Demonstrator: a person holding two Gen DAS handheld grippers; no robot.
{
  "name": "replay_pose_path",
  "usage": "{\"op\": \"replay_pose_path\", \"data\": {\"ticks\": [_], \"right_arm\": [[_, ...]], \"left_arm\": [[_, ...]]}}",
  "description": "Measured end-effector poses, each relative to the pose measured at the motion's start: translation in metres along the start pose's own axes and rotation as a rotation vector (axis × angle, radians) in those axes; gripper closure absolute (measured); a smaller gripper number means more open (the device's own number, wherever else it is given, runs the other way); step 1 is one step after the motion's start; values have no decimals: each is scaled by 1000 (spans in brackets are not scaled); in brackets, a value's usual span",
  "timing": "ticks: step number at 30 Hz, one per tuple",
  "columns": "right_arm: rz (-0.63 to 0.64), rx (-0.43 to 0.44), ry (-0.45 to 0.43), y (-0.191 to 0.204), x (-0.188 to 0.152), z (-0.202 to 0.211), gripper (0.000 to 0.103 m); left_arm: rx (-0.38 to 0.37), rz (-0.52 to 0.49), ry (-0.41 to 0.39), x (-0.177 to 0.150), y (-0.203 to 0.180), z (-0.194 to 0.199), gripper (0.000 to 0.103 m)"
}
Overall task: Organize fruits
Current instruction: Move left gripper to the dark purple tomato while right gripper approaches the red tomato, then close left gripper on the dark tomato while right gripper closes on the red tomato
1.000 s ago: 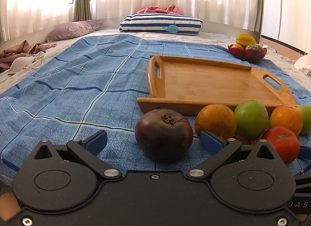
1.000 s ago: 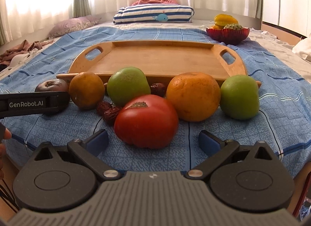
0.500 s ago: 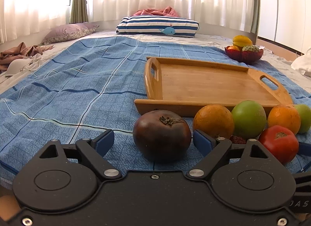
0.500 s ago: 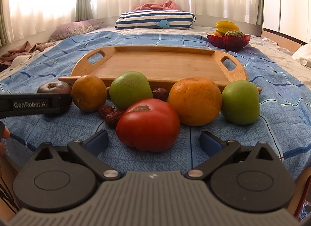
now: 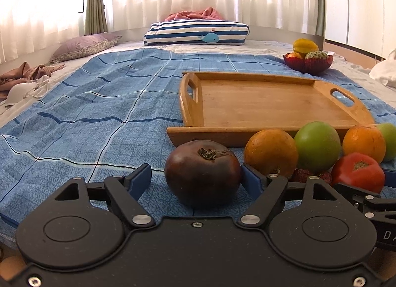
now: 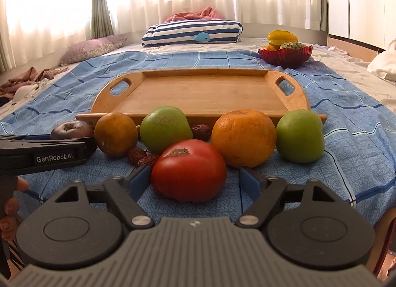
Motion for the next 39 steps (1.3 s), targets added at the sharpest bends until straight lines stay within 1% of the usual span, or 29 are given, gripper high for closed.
{"op": "replay_pose_path", "data": {"ticks": [3, 5, 10, 17, 23, 25, 27, 28, 32, 39], "right_arm": [[16, 7, -1, 4, 1, 0, 27], [25, 2, 0, 6, 2, -1, 28], [27, -1, -2, 8, 3, -1, 29], [64, -22, -19, 12, 3, -1, 26], [70, -26, -28, 12, 2, -1, 26], [73, -27, -25, 13, 1, -1, 29], [60, -22, -23, 11, 2, -1, 35], [51, -17, -22, 11, 2, 0, 36], [16, -3, -17, 7, 3, 0, 37], [-34, 32, -28, 1, 4, 7, 38]], "left_arm": [[4, -8, -6, 0, -1, 0, 27], [-4, -12, -5, 1, -2, -1, 30], [-24, 2, 10, 1, -2, -3, 37], [-25, 8, 15, 1, -2, -5, 39], [-24, 2, 14, 1, -2, -5, 39], [-19, 2, 16, 1, -2, -5, 40], [-14, 8, 20, 2, -2, -5, 40], [-11, 12, 22, 2, -2, -4, 40], [-4, 42, 27, 3, 0, -2, 40], [8, 51, 25, 4, -2, 3, 40]]}}
Point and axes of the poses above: each gripper's, at about its wrist camera, not at the fingertips, and z roughly against the way its jaws point, y to its left, x to its top, the point moved 6 cm from there along -z, roughly the way its jaws point, and after that the axes turned 10 degrees about z, right-handed, at the moved point
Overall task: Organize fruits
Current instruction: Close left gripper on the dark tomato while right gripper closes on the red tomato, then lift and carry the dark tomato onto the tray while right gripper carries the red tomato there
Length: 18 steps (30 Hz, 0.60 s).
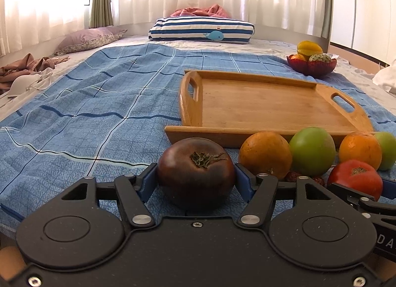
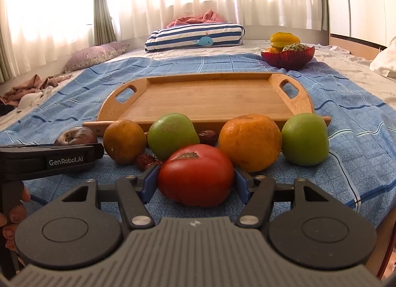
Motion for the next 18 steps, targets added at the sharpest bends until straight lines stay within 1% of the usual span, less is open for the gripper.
{"op": "replay_pose_path", "data": {"ticks": [4, 8, 18], "right_arm": [[14, 24, -17, 1, 2, 6, 38], [1, 49, -33, 0, 5, 9, 38], [-37, 66, -48, -8, 11, 14, 38]], "left_arm": [[6, -4, -4, 0, -2, 5, 40], [10, -19, -21, 1, -5, 10, 40], [-24, -26, -47, 14, -15, 23, 40]]}}
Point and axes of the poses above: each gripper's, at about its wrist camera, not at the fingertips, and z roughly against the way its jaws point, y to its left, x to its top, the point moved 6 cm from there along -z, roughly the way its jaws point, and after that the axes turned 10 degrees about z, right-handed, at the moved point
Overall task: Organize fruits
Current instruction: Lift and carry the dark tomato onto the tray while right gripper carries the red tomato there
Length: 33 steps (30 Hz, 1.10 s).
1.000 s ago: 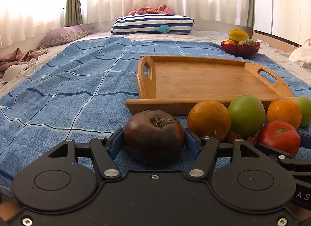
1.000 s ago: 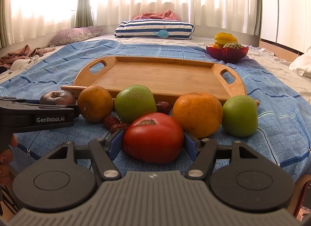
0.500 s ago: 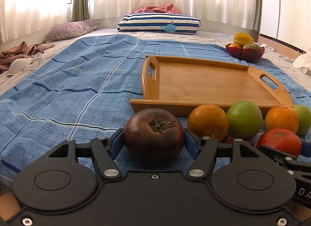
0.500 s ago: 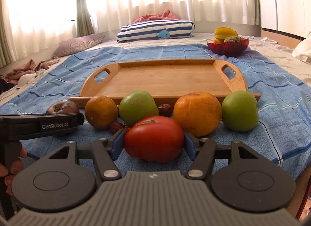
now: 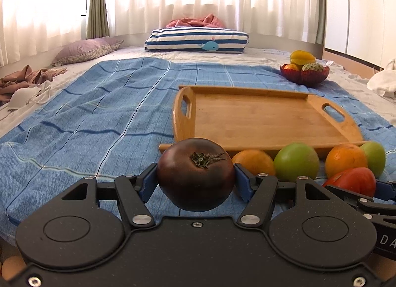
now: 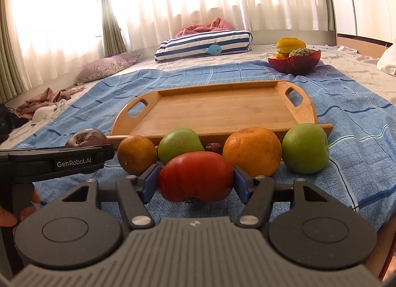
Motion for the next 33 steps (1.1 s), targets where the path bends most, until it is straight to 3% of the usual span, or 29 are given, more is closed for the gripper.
{"op": "replay_pose_path", "data": {"ticks": [17, 25, 33], "right_arm": [[-83, -2, -130, -36, 43, 23, 38], [-107, -62, -138, -77, 67, -1, 38], [-71, -98, -125, -95, 89, -35, 38]], "left_arm": [[-54, -15, -14, 40, -20, -7, 41], [-90, 3, 19, 64, -26, -25, 41], [-127, 12, 62, 78, -44, -45, 41]]}}
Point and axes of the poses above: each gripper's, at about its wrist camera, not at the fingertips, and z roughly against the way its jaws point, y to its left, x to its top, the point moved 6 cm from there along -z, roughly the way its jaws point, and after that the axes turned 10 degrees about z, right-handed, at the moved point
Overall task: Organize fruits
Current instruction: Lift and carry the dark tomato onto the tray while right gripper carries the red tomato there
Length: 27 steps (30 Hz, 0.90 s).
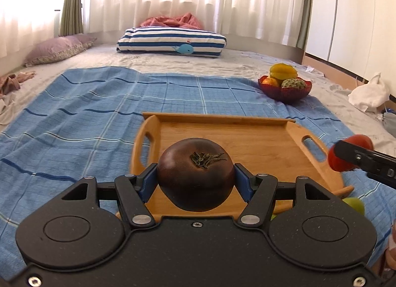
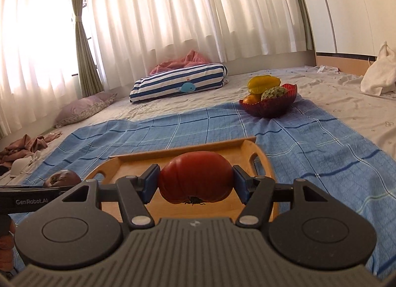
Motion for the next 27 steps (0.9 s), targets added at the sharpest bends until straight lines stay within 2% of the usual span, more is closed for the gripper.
{"op": "replay_pose_path", "data": {"ticks": [6, 15, 19, 27], "right_arm": [[5, 15, 59, -2, 4, -35, 38], [-29, 48, 211, -13, -3, -92, 38], [-21, 35, 248, -16, -6, -106, 38], [-71, 63, 311, -20, -8, -132, 38]], "left_arm": [[5, -8, 25, 9, -9, -26, 41], [32, -7, 122, 11, -11, -76, 41], [39, -3, 158, 6, -12, -89, 41], [53, 1, 187, 6, -12, -106, 41]]}}
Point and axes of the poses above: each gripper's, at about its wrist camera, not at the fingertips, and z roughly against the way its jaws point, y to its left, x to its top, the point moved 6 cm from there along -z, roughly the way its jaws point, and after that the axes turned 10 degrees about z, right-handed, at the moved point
